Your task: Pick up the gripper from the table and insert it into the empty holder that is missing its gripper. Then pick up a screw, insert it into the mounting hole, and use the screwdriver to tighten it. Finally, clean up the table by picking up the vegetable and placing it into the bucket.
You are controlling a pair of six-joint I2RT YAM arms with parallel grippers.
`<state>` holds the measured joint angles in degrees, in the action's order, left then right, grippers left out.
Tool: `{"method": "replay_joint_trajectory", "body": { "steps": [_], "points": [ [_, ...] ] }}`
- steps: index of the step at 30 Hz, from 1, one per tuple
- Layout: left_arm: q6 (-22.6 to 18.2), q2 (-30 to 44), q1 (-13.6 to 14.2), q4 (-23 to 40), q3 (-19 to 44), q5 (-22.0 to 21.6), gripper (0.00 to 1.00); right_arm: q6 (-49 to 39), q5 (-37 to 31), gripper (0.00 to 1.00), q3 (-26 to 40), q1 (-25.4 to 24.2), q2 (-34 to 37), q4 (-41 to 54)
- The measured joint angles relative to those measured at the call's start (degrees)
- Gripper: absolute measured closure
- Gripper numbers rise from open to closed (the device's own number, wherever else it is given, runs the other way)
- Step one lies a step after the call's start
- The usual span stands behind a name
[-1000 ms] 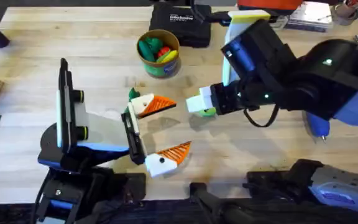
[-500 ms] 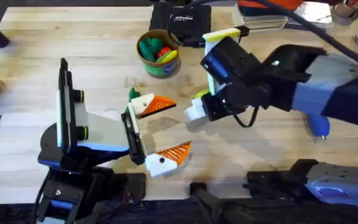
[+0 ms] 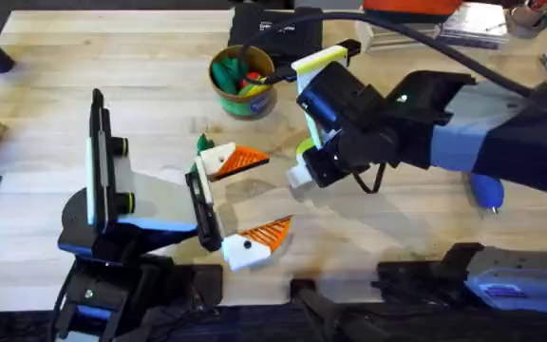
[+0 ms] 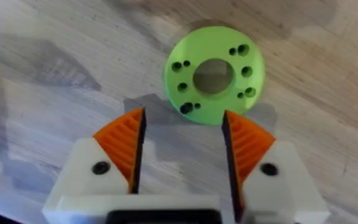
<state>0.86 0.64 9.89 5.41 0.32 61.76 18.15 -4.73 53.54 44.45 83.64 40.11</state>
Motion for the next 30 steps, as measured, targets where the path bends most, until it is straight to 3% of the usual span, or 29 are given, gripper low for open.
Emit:
{"method": "replay_joint_trajectory", "body": {
  "steps": [2, 8, 15, 21, 30],
  "points": [
    [0.0, 0.0, 0.0, 0.0, 0.0, 0.0, 0.015, -0.2, -0.3, 0.409, 0.0, 0.0, 0.0, -0.8],
    [0.0, 0.0, 0.0, 0.0, 0.0, 0.0, 0.015, -0.5, -0.4, 0.523, 0.2, 0.0, 2.0, -1.3],
    [0.0, 0.0, 0.0, 0.0, 0.0, 0.0, 0.015, -0.6, -1.7, 0.808, 0.9, 0.0, 3.8, -1.4],
    [0.0, 0.0, 0.0, 0.0, 0.0, 0.0, 0.016, -0.7, -1.5, 0.971, 1.0, 0.1, 3.8, -1.6],
    [0.0, 0.0, 0.0, 0.0, 0.0, 0.0, 0.014, -0.6, -1.5, 0.993, 1.0, 0.1, 3.8, -1.7]
  ]
}}
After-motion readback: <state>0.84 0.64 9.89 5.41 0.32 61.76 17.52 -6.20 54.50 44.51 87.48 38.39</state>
